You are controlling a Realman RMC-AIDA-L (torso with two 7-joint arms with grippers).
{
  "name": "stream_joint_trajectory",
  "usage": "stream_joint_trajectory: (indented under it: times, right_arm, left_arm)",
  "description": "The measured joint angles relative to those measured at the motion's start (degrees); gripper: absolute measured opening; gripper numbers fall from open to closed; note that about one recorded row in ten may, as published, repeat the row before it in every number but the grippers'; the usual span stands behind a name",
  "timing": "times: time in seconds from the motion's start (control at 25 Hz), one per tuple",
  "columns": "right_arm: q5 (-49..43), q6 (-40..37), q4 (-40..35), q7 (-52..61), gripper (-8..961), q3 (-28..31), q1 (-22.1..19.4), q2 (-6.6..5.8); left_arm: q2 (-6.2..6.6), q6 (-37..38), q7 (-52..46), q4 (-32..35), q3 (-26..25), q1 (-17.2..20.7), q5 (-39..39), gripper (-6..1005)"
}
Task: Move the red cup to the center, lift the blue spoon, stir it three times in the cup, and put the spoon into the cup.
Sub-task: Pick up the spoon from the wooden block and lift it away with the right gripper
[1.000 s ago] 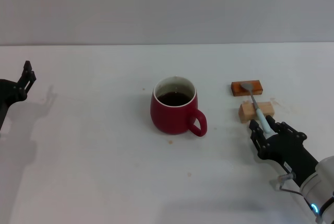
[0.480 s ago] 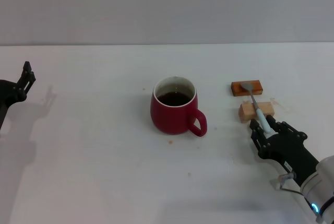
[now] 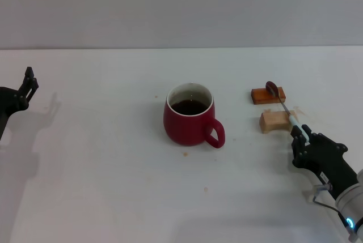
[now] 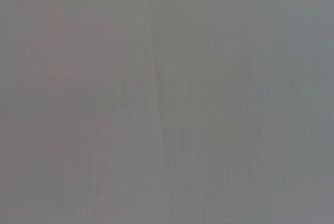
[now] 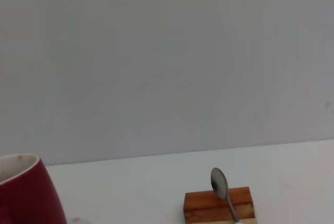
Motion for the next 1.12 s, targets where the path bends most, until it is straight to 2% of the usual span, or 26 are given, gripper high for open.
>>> stream_joint_trajectory:
  times: [0.36,0.48,0.64,0.72,0.76,0.8,0.92,0.96,1.0,1.12]
  right_arm:
    - [-0.36,-0.43,0.32,-0.55,124,-0.31,0.07,-0.09]
    - [-0.43,-1.55,0.94,-0.60,124,-0.92,-0.08,-0.14]
    - [-0.47,-3.30,4.35,-1.30,123,-1.61,-0.97,-0.95]
    - [-0.48,-2.76,7.35,-3.33,123,-1.37,-1.48,-1.83]
    - [-0.48,-1.15,11.32,-5.92,123,-1.08,-2.11,-3.21]
    - [-0.48,-1.15,11.32,-5.92,123,-1.08,-2.11,-3.21]
    - [-0.46,2.62,19.39,-9.92,124,-0.27,-3.14,-6.54]
    - [-0.43,5.61,25.23,-13.70,124,1.44,-4.52,-8.55]
    - [-0.43,5.61,25.23,-13.70,124,1.44,-4.52,-8.55]
    - [-0.44,13.44,34.55,-22.28,124,6.66,-7.40,-10.24]
  left_arm:
    - [0.08,-0.04,0.00,0.10,-0.16,-0.32,0.07,852]
    - [0.09,-0.20,0.00,0.15,-0.17,-0.35,0.08,852]
    - [0.09,-0.67,0.00,0.51,-0.28,-0.50,0.07,852]
    - [0.09,-0.70,0.00,0.51,-0.28,-0.51,0.06,852]
    - [0.08,-0.74,0.00,0.53,-0.28,-0.51,0.03,852]
    - [0.08,-0.74,0.00,0.53,-0.28,-0.51,0.03,852]
    - [0.08,-0.79,0.00,0.54,-0.28,-0.51,-0.10,852]
    - [0.08,-0.82,0.00,0.54,-0.27,-0.52,-0.16,852]
    - [0.09,-0.89,0.00,0.54,-0.27,-0.54,-0.23,852]
    - [0.08,-1.08,0.00,0.59,-0.26,-0.59,-0.31,852]
